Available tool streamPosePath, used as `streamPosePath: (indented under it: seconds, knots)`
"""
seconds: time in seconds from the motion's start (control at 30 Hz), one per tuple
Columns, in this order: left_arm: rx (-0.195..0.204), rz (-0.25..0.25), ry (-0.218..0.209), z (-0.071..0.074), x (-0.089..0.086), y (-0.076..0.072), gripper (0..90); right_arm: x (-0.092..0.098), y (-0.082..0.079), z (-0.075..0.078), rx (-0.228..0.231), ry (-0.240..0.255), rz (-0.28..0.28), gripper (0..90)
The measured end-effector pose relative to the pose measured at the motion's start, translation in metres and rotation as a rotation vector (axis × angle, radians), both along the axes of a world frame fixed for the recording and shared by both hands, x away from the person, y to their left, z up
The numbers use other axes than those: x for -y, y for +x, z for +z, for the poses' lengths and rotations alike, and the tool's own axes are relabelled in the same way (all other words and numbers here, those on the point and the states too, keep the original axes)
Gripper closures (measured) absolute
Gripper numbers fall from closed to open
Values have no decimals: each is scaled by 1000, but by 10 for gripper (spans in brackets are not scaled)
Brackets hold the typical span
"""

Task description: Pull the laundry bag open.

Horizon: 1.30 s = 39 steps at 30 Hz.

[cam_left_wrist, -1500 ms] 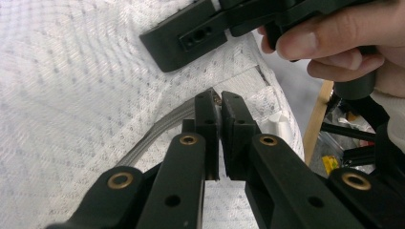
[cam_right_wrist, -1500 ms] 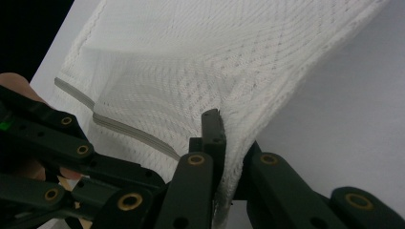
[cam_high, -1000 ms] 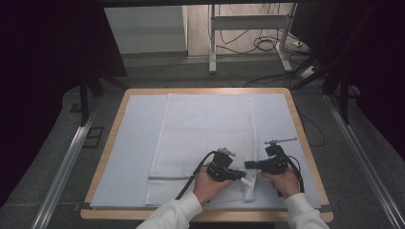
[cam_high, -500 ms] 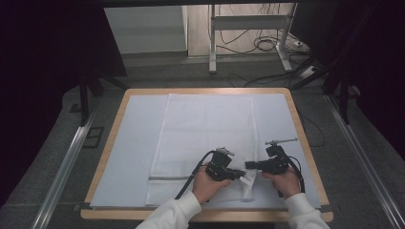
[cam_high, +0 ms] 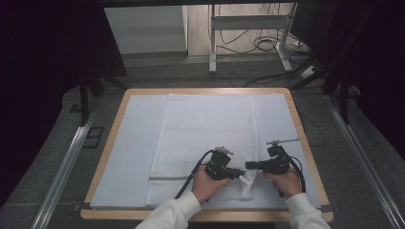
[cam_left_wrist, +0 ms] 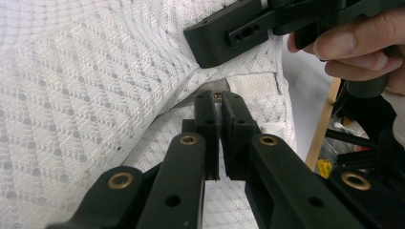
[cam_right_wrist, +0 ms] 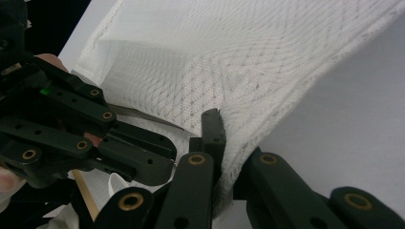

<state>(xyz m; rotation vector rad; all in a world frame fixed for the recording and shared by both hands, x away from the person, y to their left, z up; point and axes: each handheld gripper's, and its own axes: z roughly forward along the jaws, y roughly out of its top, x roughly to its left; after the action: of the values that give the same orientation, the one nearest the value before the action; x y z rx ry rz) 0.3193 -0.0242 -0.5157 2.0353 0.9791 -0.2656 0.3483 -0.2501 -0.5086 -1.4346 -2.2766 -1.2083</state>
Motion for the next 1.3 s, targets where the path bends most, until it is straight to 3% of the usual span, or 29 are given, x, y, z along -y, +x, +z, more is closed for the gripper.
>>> streamPosePath:
  seconds: [0.27, 0.33, 0.43, 0.87, 0.93, 1.3]
  knots:
    - [-6, -8, 1, -1, -2, 2, 871, 0, 0, 0, 2, -5, 13, 886]
    - [2, 0, 23, -3, -3, 3, 871, 0, 0, 0, 7, -8, 17, 886]
    - [-35, 12, -2, -8, -8, 7, 871, 3, -1, 1, 13, -1, 17, 886]
    - [-1, 18, 27, -5, -13, 1, 871, 5, -1, 1, 15, -4, 11, 886]
    - [17, 20, 48, -4, -14, 1, 871, 5, -1, 1, 17, -6, 10, 886]
    - [-6, 35, 36, -6, -29, 1, 870, 5, -1, 2, 21, -3, 4, 886]
